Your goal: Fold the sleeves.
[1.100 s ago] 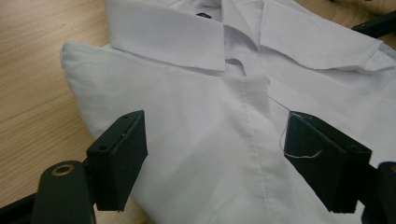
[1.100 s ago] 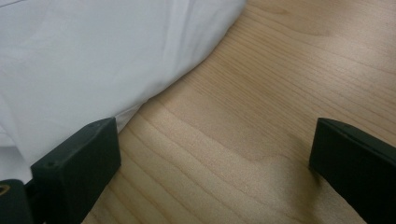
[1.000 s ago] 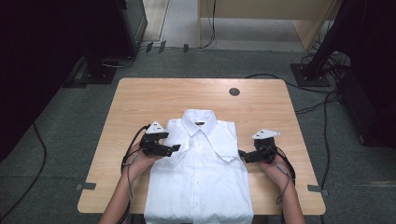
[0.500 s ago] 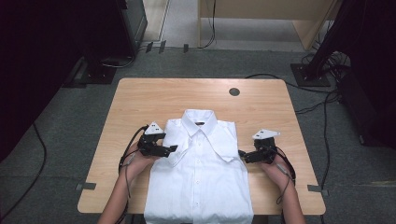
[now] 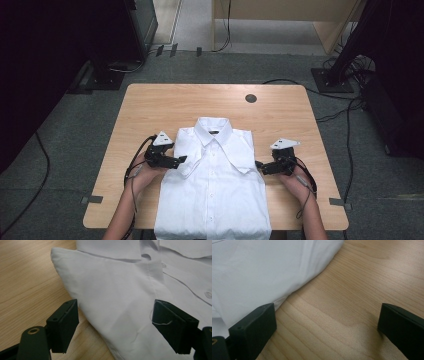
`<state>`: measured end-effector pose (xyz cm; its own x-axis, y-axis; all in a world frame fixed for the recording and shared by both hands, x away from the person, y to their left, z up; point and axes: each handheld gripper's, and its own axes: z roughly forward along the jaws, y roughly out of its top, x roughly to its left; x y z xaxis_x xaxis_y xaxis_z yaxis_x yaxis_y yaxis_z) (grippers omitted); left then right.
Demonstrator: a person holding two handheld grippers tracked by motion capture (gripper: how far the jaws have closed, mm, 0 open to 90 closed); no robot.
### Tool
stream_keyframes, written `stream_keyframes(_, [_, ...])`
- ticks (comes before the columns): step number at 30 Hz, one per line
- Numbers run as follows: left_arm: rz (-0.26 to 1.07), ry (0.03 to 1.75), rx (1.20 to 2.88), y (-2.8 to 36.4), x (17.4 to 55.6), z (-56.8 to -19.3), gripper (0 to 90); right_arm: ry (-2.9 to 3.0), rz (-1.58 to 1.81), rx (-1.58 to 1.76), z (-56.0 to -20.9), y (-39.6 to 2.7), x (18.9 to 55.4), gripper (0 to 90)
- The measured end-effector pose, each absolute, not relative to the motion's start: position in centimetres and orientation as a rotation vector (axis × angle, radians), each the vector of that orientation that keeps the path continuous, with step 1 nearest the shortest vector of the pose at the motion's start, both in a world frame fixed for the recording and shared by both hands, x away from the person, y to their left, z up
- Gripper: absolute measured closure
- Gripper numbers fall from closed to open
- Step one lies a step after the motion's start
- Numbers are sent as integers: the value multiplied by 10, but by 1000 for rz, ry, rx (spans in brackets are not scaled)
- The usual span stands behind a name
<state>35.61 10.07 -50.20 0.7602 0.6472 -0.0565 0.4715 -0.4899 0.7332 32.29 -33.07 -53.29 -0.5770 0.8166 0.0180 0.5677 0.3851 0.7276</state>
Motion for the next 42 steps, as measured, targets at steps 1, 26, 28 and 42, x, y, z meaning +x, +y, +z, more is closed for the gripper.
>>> stream_keyframes(1, [290, 836, 2180, 102, 356, -502, 213, 2306, 1008, 1205, -533, -331, 323, 17])
stream_keyframes(26, [292, 834, 2190, 114, 355, -505, 213, 2314, 1012, 1194, -533, -331, 323, 16])
stream_keyframes(28, [293, 832, 2191, 115, 355, -506, 213, 2315, 1012, 1193, -533, -331, 323, 16])
stream_keyframes(42, [306, 828, 2200, 122, 354, -505, 212, 2315, 1013, 1192, -533, -331, 323, 16])
